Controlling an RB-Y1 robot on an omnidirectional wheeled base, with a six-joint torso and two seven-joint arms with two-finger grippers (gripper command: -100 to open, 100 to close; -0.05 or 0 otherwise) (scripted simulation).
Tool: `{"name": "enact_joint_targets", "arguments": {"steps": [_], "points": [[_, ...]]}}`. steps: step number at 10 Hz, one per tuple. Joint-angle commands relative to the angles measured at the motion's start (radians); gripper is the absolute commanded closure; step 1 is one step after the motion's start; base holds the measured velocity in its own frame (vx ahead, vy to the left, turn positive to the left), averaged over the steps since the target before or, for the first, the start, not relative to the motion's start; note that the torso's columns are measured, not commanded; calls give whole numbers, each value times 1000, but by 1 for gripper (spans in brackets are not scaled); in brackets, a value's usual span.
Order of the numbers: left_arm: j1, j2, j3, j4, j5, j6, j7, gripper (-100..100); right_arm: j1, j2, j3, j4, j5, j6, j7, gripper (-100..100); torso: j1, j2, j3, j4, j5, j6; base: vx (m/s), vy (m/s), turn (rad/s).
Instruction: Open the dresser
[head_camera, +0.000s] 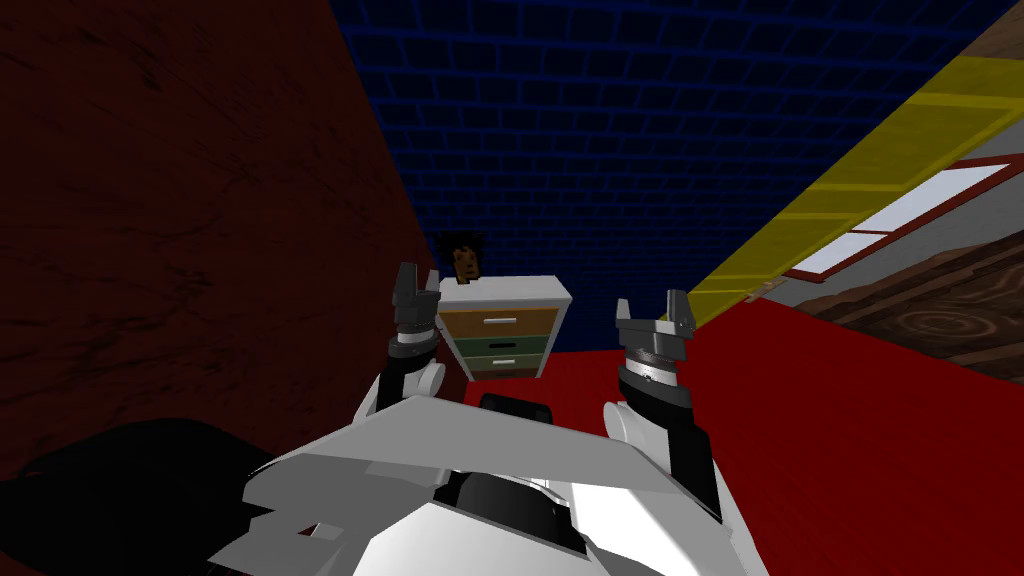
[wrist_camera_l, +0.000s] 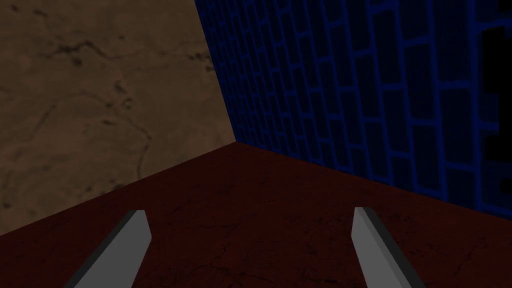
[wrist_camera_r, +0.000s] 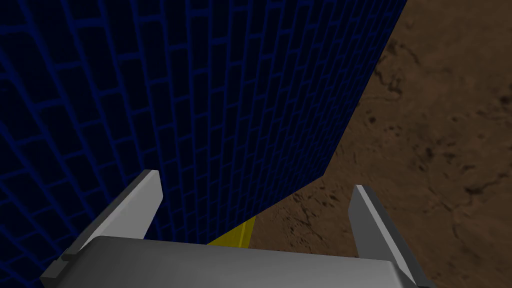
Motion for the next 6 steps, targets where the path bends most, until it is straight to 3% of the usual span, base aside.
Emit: {"name": "enact_joint_targets", "arguments": {"steps": [1, 6], "points": [[0, 0, 0, 0, 0, 0, 0, 0, 0, 0, 0, 0, 0, 0, 0, 0, 0, 41, -82, 41, 0, 0, 0, 0, 0], [0, 0, 0, 0, 0, 0, 0, 0, 0, 0, 0, 0, 0, 0, 0, 0, 0, 396, -792, 396, 0, 0, 0, 0, 0]]}}
